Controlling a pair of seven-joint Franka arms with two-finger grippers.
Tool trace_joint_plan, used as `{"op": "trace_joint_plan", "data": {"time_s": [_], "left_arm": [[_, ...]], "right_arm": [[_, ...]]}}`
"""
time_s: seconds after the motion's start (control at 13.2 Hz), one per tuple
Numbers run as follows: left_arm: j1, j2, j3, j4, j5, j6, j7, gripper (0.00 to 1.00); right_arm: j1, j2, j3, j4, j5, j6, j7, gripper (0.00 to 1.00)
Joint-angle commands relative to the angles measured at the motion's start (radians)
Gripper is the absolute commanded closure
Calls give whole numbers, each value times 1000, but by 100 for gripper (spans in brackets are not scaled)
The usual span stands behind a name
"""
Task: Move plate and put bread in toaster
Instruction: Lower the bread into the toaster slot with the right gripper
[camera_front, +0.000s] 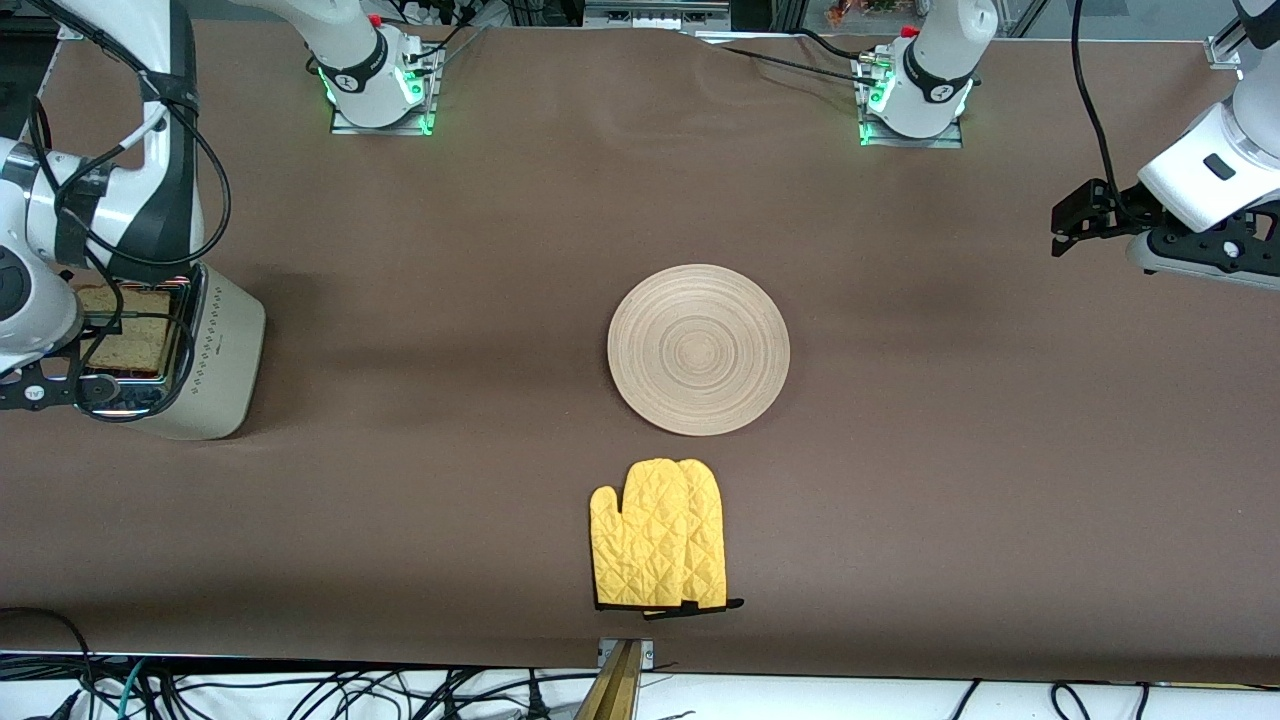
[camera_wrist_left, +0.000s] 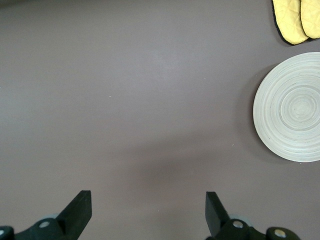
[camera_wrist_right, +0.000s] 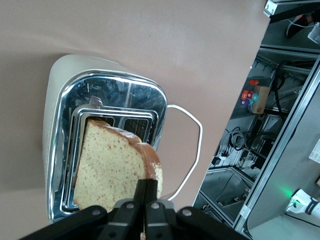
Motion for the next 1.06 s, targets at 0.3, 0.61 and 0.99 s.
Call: {"op": "trace_joint_plan", "data": {"time_s": [0.3,0.61,0.99], "left_arm": [[2,-3,-3,10,22,-9,-6,0],[2,-3,-3,10,22,-9,-6,0],[1,-3,-3,10,22,-9,-6,0]], "right_arm": [[-3,-16,10,-65,-40,83,37,100],[-3,-19,8,-88,-46,98,47,100],[-3,-17,36,-88,-43,87,138,1]]}}
